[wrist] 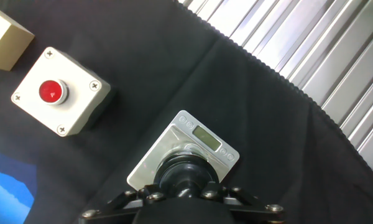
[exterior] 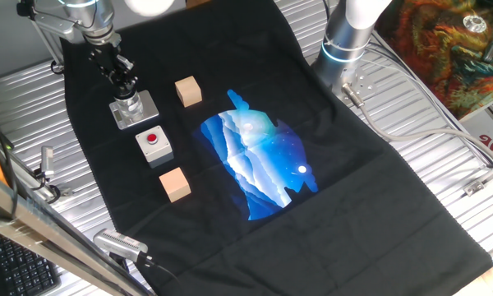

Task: Screw the lid onto the jar

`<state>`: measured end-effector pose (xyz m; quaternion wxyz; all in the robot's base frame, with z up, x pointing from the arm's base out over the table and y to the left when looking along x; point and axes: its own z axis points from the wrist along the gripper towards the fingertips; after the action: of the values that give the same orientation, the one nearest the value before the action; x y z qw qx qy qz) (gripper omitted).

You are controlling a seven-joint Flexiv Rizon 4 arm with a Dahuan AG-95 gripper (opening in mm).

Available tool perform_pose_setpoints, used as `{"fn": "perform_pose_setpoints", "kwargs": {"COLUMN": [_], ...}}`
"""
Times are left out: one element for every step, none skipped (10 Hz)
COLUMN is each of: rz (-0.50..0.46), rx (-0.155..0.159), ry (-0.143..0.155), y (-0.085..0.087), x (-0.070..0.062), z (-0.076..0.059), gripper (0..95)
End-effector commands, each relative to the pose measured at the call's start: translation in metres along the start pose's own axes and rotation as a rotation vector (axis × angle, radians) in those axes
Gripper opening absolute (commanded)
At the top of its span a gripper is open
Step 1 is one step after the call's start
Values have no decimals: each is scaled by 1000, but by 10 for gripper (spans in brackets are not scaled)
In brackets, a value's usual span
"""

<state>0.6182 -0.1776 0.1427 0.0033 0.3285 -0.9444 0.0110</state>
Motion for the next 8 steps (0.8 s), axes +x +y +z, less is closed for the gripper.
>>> {"fn": "perform_pose_setpoints", "kwargs": {"rz": [-3,-4,-4,-5,-5,-5,-5,-4], "rx": [-3,-5,-5,-4,-4,-5,-4,-4], "ry": [-4,-6,-8,-10,-10,-11,-11,-10], "y": [0,0,0,0,0,0,0,0], "x": [0,0,0,0,0,0,0,0], "z": [0,0,0,0,0,-1,0,0], "gripper": [380,380,380,380,380,380,190,190]}}
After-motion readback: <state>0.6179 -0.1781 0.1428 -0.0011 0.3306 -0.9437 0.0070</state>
